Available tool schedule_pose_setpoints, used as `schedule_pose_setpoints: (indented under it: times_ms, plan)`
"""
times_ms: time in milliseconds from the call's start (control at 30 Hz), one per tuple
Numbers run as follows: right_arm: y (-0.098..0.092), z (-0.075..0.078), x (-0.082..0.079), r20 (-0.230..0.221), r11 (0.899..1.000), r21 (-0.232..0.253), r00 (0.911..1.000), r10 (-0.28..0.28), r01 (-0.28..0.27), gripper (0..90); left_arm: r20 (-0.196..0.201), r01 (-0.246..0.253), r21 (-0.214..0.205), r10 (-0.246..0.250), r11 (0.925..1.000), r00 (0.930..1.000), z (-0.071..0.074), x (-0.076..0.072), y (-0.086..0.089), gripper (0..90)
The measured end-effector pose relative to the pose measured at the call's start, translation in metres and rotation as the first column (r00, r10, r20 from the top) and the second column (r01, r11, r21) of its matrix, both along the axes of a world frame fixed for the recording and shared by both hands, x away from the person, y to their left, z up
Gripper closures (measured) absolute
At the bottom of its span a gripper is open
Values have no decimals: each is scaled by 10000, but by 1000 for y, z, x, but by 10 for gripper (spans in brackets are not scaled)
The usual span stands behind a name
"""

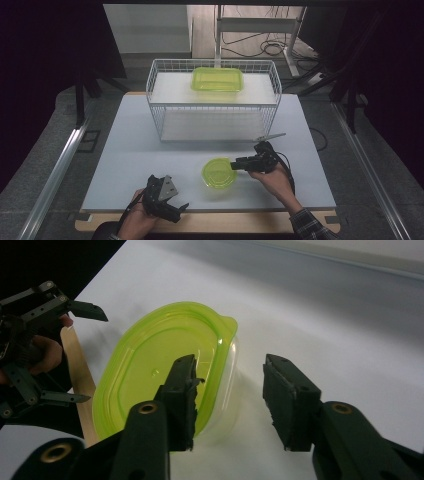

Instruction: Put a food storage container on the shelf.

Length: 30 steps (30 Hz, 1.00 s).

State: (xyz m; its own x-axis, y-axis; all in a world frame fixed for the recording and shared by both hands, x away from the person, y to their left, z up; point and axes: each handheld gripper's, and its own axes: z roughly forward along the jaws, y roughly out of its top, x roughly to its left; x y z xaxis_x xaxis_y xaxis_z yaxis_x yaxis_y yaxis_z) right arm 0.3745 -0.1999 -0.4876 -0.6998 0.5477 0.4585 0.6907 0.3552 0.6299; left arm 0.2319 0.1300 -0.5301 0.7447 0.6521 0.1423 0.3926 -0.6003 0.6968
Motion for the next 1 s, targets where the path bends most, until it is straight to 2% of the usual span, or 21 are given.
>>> schedule_pose_setpoints:
  times_ms: [133, 300, 400, 533, 633, 700, 867, 1000]
  plan:
    - [7, -2, 4, -329, 9999, 62, 9993, 163, -161, 625, -7, 40, 92, -40, 9999, 10000, 0, 0, 0, 1]
    - [11, -4, 8, -752, 9997, 19, 9969, 231, -230, 730, -5, 68, 120, -68, 9999, 10000, 0, 0, 0, 1]
    - [9, -5, 9, -1251, 9992, 302, 9917, 285, -249, 777, -6, 54, 82, -54, 10000, 10000, -1, 0, -1, 1]
    - [8, -4, 8, -1443, 9980, 462, 9882, 503, -441, 799, -4, 66, 113, -66, 9999, 10000, -1, 0, -1, 1]
    - [9, -3, 8, -1714, 9956, 774, 9830, 661, -535, 810, -2, 61, 112, -61, 9999, 10000, -1, 0, -1, 1]
    - [9, -2, 7, -1803, 9937, 965, 9809, 729, -561, 814, 0, 61, 125, -61, 9999, 10000, -1, 0, -1, 1]
    - [11, 1, 5, -1674, 9943, 919, 9835, 680, -531, 816, 4, 67, 126, -67, 9999, 10000, -1, 0, -1, 1]
    - [9, 3, 6, -1697, 9915, 1228, 9834, 644, -437, 817, 5, 71, 126, -71, 9999, 10000, -1, 0, -1, 1]
